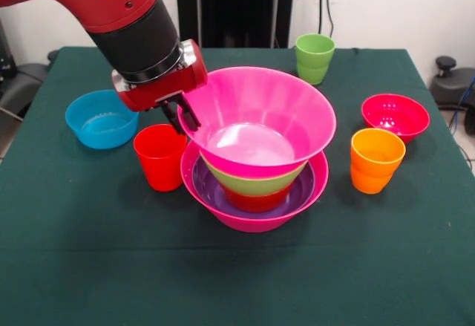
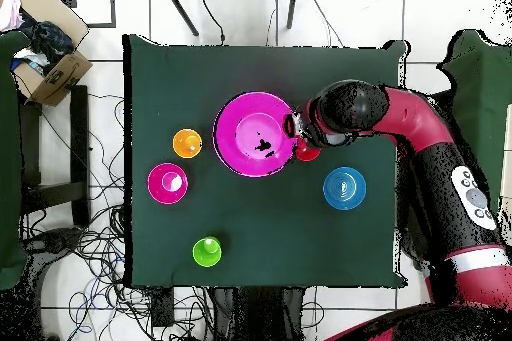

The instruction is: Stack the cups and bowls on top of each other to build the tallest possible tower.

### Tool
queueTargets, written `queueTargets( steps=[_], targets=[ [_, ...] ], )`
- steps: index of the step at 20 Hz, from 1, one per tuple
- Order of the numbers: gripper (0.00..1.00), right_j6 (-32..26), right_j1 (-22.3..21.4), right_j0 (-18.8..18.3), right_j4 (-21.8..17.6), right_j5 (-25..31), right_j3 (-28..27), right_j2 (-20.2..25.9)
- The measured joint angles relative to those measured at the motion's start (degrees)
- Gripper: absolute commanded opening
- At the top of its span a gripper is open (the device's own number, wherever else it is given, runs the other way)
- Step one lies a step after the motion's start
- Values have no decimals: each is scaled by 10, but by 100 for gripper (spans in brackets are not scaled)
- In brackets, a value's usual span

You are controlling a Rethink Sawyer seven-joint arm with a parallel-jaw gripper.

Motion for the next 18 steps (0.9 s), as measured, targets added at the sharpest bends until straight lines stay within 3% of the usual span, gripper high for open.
queueTargets(
  steps=[16,17,18],
  targets=[
    [0,0,0,0,-2,1,-2,0],
    [100,0,0,0,-3,1,-2,0],
    [100,0,0,0,-3,1,-2,0]
  ],
)
